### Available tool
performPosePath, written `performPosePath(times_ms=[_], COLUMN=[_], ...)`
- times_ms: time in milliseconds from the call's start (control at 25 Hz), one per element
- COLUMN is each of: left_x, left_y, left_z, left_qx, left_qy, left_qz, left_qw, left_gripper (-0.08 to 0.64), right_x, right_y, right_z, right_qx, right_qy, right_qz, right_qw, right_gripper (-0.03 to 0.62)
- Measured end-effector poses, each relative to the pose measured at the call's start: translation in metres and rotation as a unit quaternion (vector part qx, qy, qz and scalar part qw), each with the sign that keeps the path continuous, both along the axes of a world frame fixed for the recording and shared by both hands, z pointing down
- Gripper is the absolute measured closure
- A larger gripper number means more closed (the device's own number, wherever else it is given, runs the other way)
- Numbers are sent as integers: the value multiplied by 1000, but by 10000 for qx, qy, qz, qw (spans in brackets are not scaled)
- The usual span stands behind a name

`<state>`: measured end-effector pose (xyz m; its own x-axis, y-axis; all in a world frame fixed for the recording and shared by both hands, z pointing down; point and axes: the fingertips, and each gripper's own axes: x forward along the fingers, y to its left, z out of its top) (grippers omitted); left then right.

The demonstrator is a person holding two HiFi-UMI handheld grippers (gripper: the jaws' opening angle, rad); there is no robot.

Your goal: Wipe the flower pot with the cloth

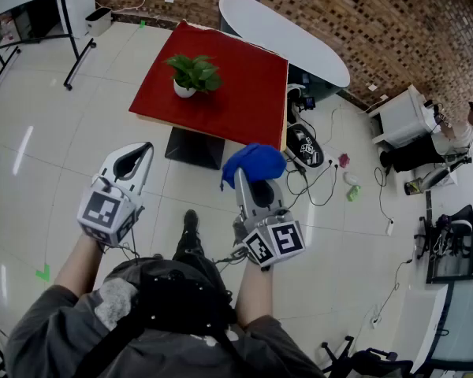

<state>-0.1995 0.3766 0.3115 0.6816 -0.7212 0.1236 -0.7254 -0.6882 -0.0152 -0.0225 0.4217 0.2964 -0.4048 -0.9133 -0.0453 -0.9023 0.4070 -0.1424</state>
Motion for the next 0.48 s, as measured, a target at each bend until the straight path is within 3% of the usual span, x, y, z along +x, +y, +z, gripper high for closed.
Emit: performPosePath(times_ms=[400,480], left_x=[50,64], left_y=[-92,-110], left_z=[21,20], left_qx=[-95,30], left_qy=[-71,-13], left_qz=[-218,-232], left_qw=[9997,9997], left_gripper=[552,552], right_x=[59,73], right_y=[-99,-119], right_z=[15,17], right_qx=[-10,-8], right_qy=[50,65], right_qz=[-160,-187], right_qw=[9999,9998], right_gripper=[517,517])
